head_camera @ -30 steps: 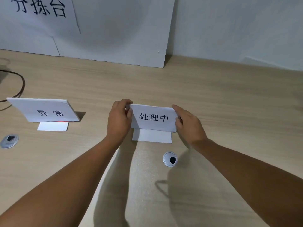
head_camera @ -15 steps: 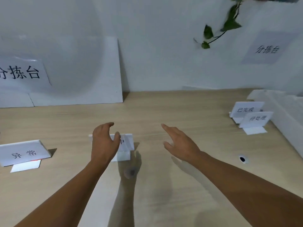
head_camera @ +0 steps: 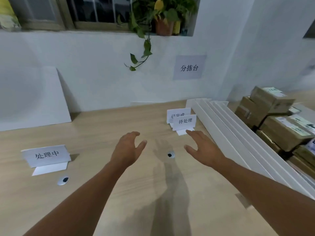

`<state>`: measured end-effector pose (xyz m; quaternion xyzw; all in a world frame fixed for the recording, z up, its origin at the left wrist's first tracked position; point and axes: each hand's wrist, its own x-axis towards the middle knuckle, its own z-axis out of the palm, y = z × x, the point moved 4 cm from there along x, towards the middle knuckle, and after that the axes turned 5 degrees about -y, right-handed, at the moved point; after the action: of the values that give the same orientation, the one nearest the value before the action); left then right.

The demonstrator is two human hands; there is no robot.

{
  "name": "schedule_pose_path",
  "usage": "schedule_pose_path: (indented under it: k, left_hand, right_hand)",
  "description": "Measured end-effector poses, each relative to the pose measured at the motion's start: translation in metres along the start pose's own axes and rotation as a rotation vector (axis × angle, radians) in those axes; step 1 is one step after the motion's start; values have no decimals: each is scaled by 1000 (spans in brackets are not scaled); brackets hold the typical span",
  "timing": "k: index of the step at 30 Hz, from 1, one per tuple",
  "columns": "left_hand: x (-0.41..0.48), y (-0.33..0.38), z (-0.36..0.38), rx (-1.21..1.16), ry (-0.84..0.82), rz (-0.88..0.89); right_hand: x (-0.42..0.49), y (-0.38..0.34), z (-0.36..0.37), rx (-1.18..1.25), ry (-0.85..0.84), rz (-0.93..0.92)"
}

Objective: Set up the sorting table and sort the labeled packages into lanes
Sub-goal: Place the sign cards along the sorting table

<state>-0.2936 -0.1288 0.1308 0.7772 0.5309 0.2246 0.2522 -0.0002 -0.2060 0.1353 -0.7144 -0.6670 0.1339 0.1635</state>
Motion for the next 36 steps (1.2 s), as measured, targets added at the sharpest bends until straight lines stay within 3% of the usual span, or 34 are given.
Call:
schedule_pose_path:
  k: [6, 17, 36]
  left_hand:
    - [10, 76, 48, -14, 11, -23]
    - [97, 94, 112, -12, -39, -77]
    - [319, 81, 275, -7, -27, -294]
  right_hand:
    - [-17, 62, -41, 22, -35, -12]
    - [44, 136, -52, 72, -50, 4]
    - [308, 335, 26, 242, -227, 29]
